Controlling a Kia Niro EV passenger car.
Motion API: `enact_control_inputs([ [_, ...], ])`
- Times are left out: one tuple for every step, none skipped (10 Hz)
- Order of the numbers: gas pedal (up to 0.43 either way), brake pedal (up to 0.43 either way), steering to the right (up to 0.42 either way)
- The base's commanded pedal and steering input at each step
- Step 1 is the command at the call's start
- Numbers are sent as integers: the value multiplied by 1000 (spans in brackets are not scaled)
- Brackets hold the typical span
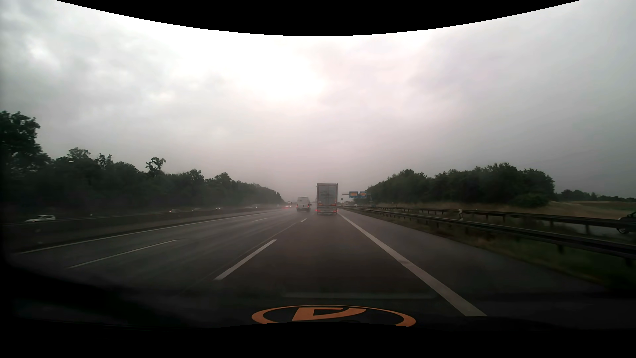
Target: Follow the waypoints while adhering to traffic rules and regulations
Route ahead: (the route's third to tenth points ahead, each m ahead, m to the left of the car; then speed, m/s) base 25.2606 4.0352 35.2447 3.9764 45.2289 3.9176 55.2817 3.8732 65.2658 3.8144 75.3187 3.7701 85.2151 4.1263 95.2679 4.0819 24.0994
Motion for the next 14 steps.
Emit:
enact_control_inputs([
  [79,0,-1],
  [87,0,-1],
  [87,0,-2],
  [98,0,-1],
  [98,0,-1],
  [98,0,-1],
  [98,0,-1],
  [98,0,-1],
  [98,0,-1],
  [110,0,-1],
  [110,0,-1],
  [110,0,-1],
  [110,0,-1],
  [110,0,-1],
])
